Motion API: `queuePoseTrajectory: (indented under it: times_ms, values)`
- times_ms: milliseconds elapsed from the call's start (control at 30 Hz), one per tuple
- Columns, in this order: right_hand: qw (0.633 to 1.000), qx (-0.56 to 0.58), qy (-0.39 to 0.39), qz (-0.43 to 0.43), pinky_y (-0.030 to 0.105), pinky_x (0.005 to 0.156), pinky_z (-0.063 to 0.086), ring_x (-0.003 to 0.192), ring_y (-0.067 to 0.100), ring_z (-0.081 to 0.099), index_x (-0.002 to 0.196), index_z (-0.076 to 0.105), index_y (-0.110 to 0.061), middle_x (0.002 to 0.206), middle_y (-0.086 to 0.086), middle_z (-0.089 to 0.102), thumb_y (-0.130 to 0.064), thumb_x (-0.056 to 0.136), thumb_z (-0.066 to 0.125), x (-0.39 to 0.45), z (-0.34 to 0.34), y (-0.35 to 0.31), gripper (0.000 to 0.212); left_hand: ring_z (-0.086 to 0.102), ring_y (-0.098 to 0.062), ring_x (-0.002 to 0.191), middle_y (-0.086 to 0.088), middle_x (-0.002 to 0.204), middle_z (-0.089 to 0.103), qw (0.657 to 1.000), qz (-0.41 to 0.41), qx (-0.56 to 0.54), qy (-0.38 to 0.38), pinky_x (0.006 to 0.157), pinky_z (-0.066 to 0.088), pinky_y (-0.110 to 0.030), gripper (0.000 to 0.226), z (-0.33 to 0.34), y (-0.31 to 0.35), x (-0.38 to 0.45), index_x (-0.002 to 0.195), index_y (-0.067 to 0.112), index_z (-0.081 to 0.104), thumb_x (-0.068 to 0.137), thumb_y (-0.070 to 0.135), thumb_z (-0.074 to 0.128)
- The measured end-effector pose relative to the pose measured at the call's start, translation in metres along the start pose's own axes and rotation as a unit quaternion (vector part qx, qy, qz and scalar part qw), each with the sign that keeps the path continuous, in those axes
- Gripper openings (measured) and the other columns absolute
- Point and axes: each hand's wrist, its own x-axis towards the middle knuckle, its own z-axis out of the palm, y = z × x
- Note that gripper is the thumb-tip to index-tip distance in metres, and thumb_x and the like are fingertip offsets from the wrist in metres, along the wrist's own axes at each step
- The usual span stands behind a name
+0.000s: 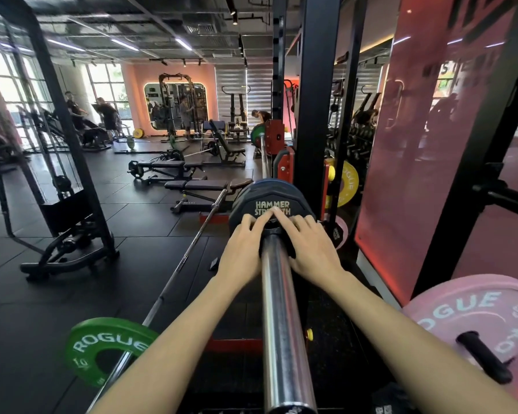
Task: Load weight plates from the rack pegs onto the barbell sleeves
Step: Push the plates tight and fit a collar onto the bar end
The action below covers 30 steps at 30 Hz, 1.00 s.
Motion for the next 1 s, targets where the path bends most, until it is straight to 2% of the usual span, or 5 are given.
queuePoseTrajectory:
  times_ms: [167, 367, 667, 800, 1000]
  values:
    - [0.999, -0.039, 0.009, -0.027, 0.037, 0.089, 0.043, 0.12, 0.028, 0.039, 0.151, 0.022, -0.012, 0.157, 0.003, 0.027, -0.026, 0.068, 0.08, 0.0, 0.001, 0.0, 0.102, 0.048, -0.01, 0.124, 0.009, 0.135, 0.047, 0.996, -0.018, -0.084, 0.04, 0.1, 0.044, -0.03, 0.067, 0.005, -0.005, -0.012, 0.142, 0.023, 0.04, 0.083, 0.023, 0.073]
    - [0.999, -0.039, -0.005, -0.035, 0.036, 0.078, 0.043, 0.102, 0.025, 0.048, 0.151, 0.022, -0.013, 0.149, 0.003, 0.038, -0.025, 0.057, 0.081, 0.003, -0.001, 0.006, 0.111, 0.047, -0.007, 0.126, 0.011, 0.137, 0.051, 0.996, -0.019, -0.068, 0.056, 0.104, 0.039, -0.022, 0.074, 0.009, -0.011, -0.014, 0.146, 0.025, 0.042, 0.08, 0.024, 0.076]
    - [0.998, -0.009, 0.049, -0.039, 0.039, 0.075, 0.045, 0.104, 0.029, 0.059, 0.131, 0.046, -0.003, 0.128, 0.013, 0.057, -0.035, 0.065, 0.078, 0.006, 0.016, 0.011, 0.08, 0.056, -0.014, 0.117, 0.007, 0.131, 0.058, 0.997, 0.017, -0.037, 0.069, 0.1, 0.047, -0.032, 0.074, 0.006, -0.014, -0.009, 0.143, 0.023, 0.049, 0.077, 0.013, 0.079]
    - [0.998, 0.012, 0.063, -0.026, 0.038, 0.067, 0.042, 0.088, 0.027, 0.061, 0.123, 0.051, -0.001, 0.112, 0.012, 0.061, -0.035, 0.07, 0.075, 0.004, 0.018, 0.009, 0.067, 0.057, -0.017, 0.116, 0.005, 0.129, 0.058, 0.998, 0.034, -0.019, 0.054, 0.099, 0.047, -0.033, 0.074, 0.003, -0.014, -0.005, 0.141, 0.02, 0.05, 0.073, 0.005, 0.076]
    - [0.999, 0.0, 0.028, -0.016, 0.039, 0.077, 0.049, 0.101, 0.027, 0.058, 0.135, 0.046, -0.006, 0.134, 0.009, 0.054, -0.025, 0.063, 0.083, -0.002, 0.009, 0.005, 0.083, 0.055, -0.017, 0.118, 0.005, 0.133, 0.053, 0.999, 0.016, 0.007, 0.028, 0.099, 0.044, -0.028, 0.076, 0.0, -0.01, -0.008, 0.145, 0.02, 0.044, 0.076, 0.017, 0.077]
